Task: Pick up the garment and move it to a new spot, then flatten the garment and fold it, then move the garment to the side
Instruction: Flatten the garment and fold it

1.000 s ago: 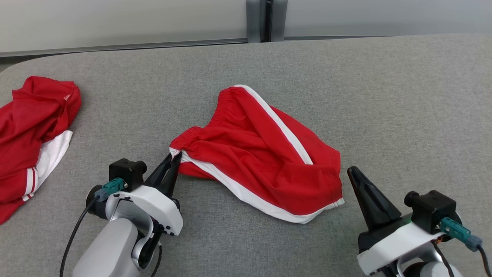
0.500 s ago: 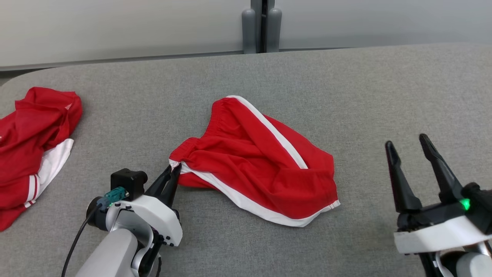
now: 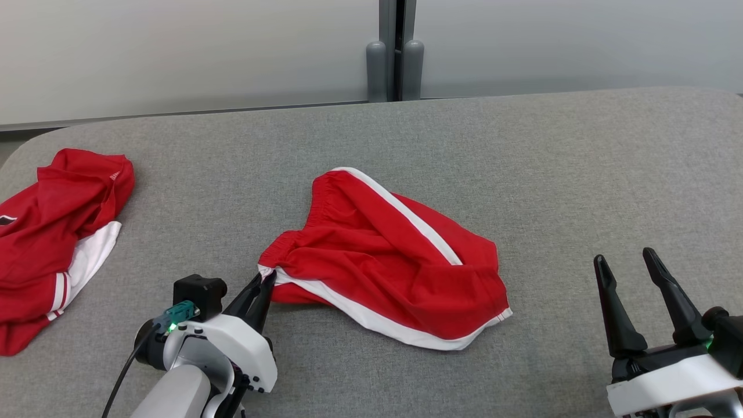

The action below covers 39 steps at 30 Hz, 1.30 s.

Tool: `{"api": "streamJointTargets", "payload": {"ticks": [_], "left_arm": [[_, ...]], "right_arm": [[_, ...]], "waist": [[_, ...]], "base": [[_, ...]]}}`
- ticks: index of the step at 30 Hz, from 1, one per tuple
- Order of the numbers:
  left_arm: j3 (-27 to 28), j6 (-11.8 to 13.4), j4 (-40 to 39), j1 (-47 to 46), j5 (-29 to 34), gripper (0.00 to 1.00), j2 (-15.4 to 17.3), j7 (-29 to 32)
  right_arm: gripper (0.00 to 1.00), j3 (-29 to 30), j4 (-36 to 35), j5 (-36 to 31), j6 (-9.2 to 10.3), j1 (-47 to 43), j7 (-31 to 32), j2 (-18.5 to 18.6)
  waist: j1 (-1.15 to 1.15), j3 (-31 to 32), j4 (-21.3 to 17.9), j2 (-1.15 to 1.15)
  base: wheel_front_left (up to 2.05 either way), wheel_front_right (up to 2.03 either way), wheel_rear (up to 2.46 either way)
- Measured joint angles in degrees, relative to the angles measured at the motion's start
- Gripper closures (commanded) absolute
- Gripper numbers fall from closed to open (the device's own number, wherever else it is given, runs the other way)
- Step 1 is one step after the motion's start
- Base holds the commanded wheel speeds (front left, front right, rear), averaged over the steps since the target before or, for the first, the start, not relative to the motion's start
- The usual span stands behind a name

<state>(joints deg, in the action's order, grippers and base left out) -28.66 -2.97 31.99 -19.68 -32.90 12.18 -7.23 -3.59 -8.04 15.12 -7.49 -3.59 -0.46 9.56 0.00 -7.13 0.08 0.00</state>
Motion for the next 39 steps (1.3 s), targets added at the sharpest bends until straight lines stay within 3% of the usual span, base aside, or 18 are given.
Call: {"api": "streamJointTargets", "payload": {"ticks": [14,23,34,35,36,38,39], "left_arm": [[-0.6,0.4,-0.3,0.3,-0.5,1.00,0.2,0.7],[-0.9,0.5,-1.0,-1.0,-0.6,1.00,0.2,0.7],[-1.5,0.1,-0.2,-3.1,-0.8,1.00,-0.4,0.0],[-1.6,0.0,-0.1,-3.1,-0.8,1.00,-0.5,-0.1],[-1.7,0.0,0.1,-3.1,-0.8,1.00,-0.5,-0.1],[-1.7,0.0,0.3,-3.1,-0.9,1.00,-0.5,-0.4],[-1.7,0.0,0.3,-3.2,-0.9,1.00,-0.5,-0.4]], "right_arm": [[0.00,-2.6,0.6,0.8,0.00,0.0,2.1,0.8],[0.00,-13.0,7.7,3.0,-0.01,1.1,9.4,6.1],[0.00,-22.7,14.6,6.0,-0.01,10.4,9.1,8.8],[0.19,-23.5,14.8,6.6,-0.01,10.8,9.1,9.1],[0.55,-24.5,15.0,7.3,0.00,11.2,9.2,9.5],[1.00,-26.7,15.2,8.7,-0.01,12.0,9.6,10.3],[1.00,-27.2,15.2,9.5,0.00,12.2,9.3,10.7]], "waist": [[0.00,-0.1,0.2,0.00],[0.00,-2.2,0.8,0.00],[0.00,-4.9,2.0,0.00],[0.00,-5.0,2.1,0.00],[0.00,-5.0,2.1,0.00],[0.00,-5.1,2.1,0.00],[0.00,-5.1,2.1,0.00]], "base": [[0.00,0.00,0.00],[0.00,0.00,0.00],[0.00,0.00,0.00],[0.00,0.00,0.00],[0.00,0.00,0.00],[0.00,0.00,0.00],[0.00,0.00,0.00]]}}
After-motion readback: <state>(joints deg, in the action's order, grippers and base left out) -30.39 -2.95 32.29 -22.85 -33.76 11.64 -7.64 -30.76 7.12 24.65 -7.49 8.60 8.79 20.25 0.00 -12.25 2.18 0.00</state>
